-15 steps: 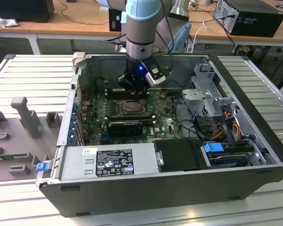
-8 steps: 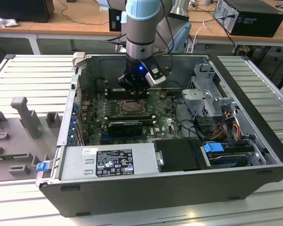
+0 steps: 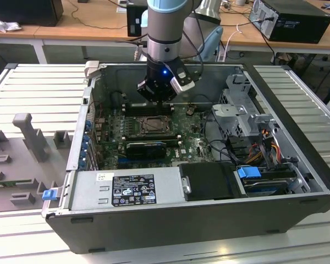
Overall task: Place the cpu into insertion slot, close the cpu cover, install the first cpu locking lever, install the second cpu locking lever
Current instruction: 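Install the first cpu locking lever, then install the second cpu locking lever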
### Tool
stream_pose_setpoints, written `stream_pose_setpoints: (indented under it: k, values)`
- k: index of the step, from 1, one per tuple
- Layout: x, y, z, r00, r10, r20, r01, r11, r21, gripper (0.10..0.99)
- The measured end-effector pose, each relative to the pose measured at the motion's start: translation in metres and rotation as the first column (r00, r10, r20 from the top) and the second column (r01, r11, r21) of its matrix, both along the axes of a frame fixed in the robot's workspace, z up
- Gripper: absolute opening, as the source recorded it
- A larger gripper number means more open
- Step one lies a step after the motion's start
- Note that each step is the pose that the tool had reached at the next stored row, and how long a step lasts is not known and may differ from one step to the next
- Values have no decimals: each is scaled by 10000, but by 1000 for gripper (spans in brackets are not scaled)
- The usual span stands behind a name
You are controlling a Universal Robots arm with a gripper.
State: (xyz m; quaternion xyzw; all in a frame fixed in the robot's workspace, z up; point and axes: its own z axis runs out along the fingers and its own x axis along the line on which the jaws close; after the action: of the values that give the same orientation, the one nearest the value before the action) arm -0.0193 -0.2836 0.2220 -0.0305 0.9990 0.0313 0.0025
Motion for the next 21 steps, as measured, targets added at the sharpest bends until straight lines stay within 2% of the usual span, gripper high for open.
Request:
stream_pose_setpoints:
  k: [4,12,15,19,21]
  values:
    - [0,-52,0,10000,-2,0,2,10000,0,106]
    - [0,-89,0,10000,-2,0,2,10000,-1,106]
    - [0,-138,0,10000,-2,0,2,10000,0,106]
    - [0,-147,70,10000,-3,0,3,10000,-1,106]
    - [0,-147,158,10000,-4,0,4,10000,0,106]
